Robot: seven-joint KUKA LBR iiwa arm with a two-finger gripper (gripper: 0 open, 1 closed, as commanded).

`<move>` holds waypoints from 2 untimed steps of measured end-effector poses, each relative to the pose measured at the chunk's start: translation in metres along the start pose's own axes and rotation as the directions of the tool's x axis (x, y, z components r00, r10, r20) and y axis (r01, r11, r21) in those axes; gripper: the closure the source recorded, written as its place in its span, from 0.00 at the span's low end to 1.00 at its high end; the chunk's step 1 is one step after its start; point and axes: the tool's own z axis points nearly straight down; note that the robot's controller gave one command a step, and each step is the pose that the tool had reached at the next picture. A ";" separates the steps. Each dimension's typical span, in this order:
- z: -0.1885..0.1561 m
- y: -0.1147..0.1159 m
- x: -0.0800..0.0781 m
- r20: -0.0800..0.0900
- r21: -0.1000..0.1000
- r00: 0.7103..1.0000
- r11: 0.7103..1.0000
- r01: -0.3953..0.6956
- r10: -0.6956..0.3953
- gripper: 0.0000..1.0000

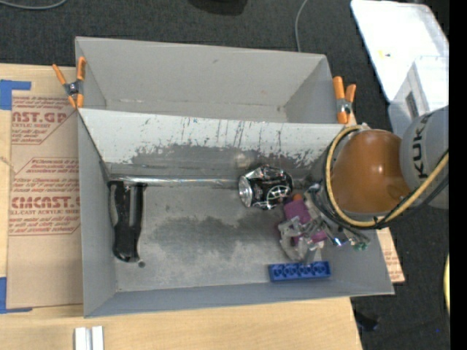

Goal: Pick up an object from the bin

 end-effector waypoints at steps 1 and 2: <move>-0.007 0.002 -0.001 -0.002 -0.004 1.000 1.000 0.009 -0.009 1.00; -0.007 -0.010 -0.005 0.002 -0.002 1.000 1.000 -0.017 0.017 1.00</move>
Offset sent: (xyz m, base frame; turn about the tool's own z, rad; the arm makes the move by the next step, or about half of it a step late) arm 0.0076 -0.0095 0.0072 0.0165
